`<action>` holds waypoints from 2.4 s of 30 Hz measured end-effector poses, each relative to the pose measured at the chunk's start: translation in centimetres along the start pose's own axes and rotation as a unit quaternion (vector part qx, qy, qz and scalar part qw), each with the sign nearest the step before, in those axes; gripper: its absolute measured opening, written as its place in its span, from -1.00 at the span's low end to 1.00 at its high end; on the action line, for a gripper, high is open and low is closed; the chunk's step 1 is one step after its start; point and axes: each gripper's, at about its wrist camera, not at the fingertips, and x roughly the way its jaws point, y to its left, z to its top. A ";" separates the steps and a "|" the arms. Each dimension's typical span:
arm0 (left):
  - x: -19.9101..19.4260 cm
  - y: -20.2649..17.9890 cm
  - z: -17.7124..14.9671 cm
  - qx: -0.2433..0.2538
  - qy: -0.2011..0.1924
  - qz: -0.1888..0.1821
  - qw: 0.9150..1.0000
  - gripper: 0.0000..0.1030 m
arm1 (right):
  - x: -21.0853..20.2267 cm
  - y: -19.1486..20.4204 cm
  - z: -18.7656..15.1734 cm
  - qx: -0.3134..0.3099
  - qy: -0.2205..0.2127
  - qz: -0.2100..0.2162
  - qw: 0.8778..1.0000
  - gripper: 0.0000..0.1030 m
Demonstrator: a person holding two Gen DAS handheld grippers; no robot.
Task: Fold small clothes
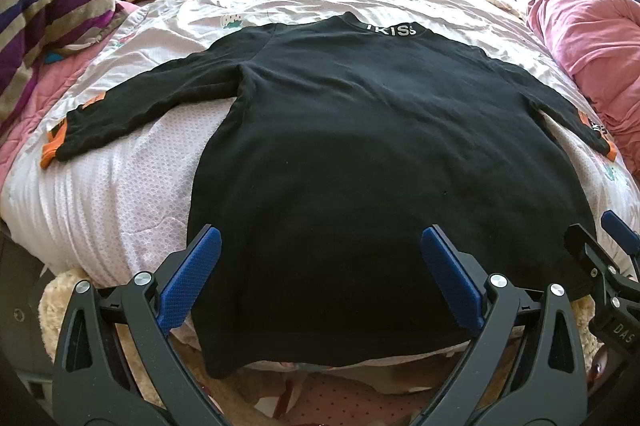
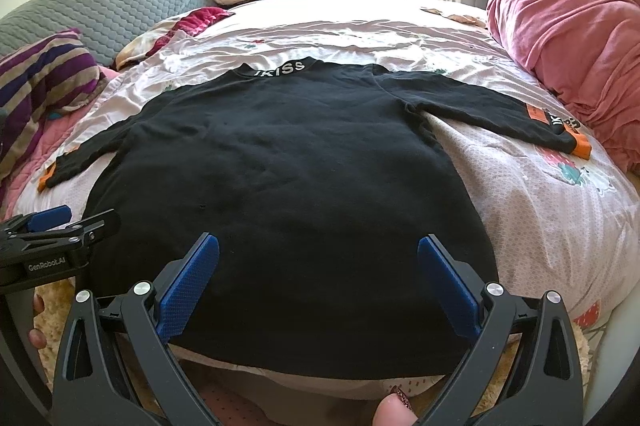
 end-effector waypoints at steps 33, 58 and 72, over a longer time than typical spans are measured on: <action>3.0 -0.7 5.6 -0.005 -0.003 0.007 1.000 0.82 | 3.5 -2.1 5.1 -0.001 -0.003 -0.027 1.000 0.92; 7.4 -2.4 12.4 -0.020 0.010 0.009 1.000 0.82 | 8.2 -4.7 13.2 0.019 -0.017 -0.029 0.999 0.92; 10.5 -4.6 15.5 -0.014 0.025 -0.009 1.000 0.82 | 10.8 -11.5 14.9 0.086 -0.014 -0.066 0.994 0.92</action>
